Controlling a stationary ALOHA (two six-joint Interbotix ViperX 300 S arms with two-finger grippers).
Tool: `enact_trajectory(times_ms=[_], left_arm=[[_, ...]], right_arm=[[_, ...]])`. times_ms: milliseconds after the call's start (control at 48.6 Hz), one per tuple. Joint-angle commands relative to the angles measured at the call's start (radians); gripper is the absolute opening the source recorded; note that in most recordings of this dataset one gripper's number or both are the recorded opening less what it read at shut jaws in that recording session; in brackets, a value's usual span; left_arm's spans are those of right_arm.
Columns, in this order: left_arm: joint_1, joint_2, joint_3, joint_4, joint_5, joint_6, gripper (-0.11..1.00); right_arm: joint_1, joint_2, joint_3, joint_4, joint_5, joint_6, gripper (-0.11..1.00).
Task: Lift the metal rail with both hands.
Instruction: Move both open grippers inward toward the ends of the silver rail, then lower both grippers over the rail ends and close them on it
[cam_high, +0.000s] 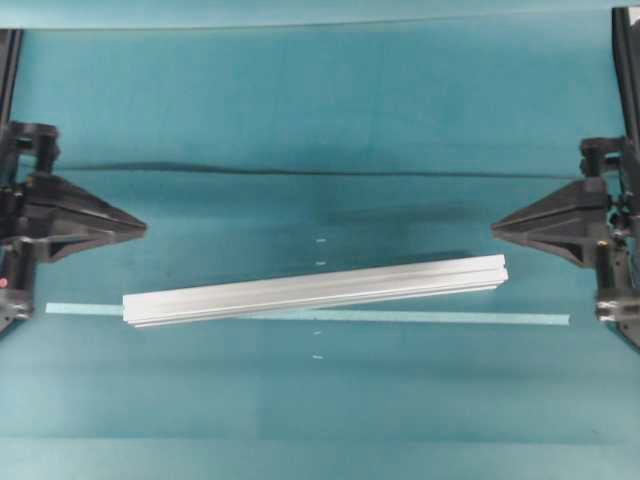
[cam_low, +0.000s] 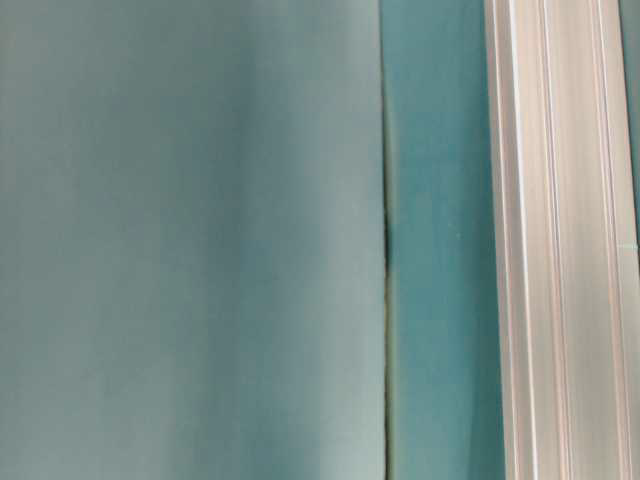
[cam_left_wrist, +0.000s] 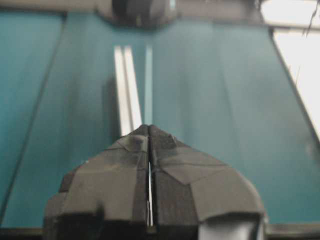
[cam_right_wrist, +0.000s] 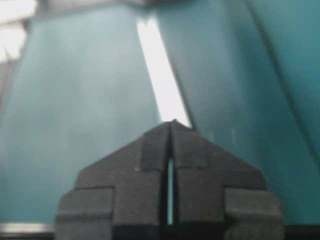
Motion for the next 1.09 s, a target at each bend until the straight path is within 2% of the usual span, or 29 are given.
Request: enact_trajectory(times_ms=[0, 103, 288, 350, 638, 700, 823, 967, 1029, 1070], left_arm=[[-0.003, 0.057, -0.087, 0.002, 0.1, -0.002, -0.06], [-0.005, 0.127, -0.155, 0.002, 0.21, 0.002, -0.06], [-0.006, 0.262, -0.265, 0.003, 0.411, 0.0, -0.06], [-0.006, 0.296, -0.288, 0.003, 0.451, -0.002, -0.06], [-0.015, 0.408, -0.36, 0.003, 0.568, -0.008, -0.06], [-0.015, 0.428, -0.367, 0.003, 0.595, -0.018, -0.06], [-0.015, 0.448, -0.362, 0.005, 0.609, -0.048, -0.06], [-0.02, 0.448, -0.347, 0.005, 0.609, -0.095, -0.06], [-0.026, 0.449, -0.341, 0.006, 0.611, -0.107, -0.04], [-0.032, 0.449, -0.334, 0.005, 0.609, -0.112, -0.01]], right_arm=[[-0.014, 0.051, -0.083, -0.006, 0.15, -0.002, -0.02], [-0.018, 0.126, -0.153, -0.025, 0.302, -0.006, -0.02], [-0.018, 0.284, -0.259, -0.032, 0.468, -0.034, -0.02], [-0.02, 0.345, -0.301, -0.032, 0.515, -0.066, -0.02], [-0.028, 0.597, -0.503, -0.057, 0.719, -0.325, -0.02], [-0.035, 0.623, -0.52, -0.057, 0.744, -0.353, -0.01], [-0.049, 0.652, -0.531, -0.057, 0.756, -0.362, 0.02], [-0.061, 0.658, -0.522, -0.057, 0.749, -0.368, 0.11], [-0.067, 0.658, -0.509, -0.057, 0.739, -0.365, 0.21], [-0.067, 0.658, -0.502, -0.057, 0.733, -0.365, 0.33]])
